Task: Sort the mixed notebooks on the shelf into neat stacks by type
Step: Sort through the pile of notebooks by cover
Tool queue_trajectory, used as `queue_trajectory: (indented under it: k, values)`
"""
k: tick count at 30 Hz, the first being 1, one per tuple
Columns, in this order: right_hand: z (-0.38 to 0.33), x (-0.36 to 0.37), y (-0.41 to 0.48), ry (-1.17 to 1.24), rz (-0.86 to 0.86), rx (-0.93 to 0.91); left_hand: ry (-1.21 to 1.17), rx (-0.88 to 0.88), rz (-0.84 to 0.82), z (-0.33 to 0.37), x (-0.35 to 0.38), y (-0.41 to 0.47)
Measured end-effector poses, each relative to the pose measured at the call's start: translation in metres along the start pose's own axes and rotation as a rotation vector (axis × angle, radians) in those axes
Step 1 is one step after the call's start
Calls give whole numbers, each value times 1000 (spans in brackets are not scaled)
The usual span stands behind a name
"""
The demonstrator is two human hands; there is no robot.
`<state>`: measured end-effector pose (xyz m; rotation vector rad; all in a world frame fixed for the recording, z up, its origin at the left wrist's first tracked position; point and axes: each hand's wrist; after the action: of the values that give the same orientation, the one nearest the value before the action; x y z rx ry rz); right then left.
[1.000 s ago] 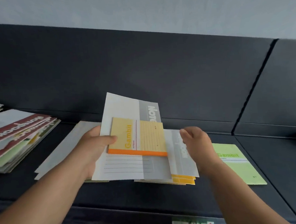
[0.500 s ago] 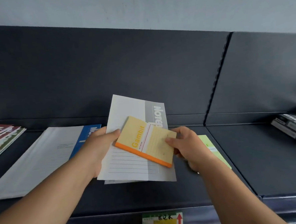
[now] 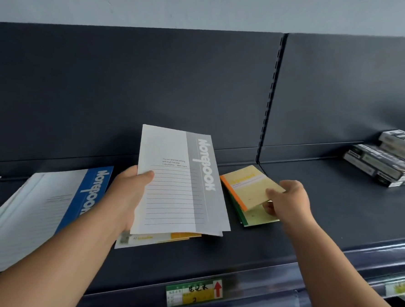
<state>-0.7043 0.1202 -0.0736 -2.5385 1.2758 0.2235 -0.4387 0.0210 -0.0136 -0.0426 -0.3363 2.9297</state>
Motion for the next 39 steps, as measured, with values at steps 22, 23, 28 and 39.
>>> queue_trajectory:
  k: [22,23,28,39]
  values:
    - [-34,95,-56,-148,-508,-206,441,176,160,-13,-41,7]
    - [-33,99,-56,-195,-503,-223,514,195,160,-15,-43,7]
    - [-30,110,-63,-331,-490,-282,729,233,163,-23,-50,8]
    - [-54,166,-110,-246,-664,-370,562,212,366,-14,-136,-5]
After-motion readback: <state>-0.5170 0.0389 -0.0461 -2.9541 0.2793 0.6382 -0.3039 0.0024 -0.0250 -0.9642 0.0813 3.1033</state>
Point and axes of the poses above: each hand's wrist, its own y-axis towards the middle knuckle, its own x-axis out of the palm, z = x × y, and after that the axes turned 2 degrees about x, right-handed
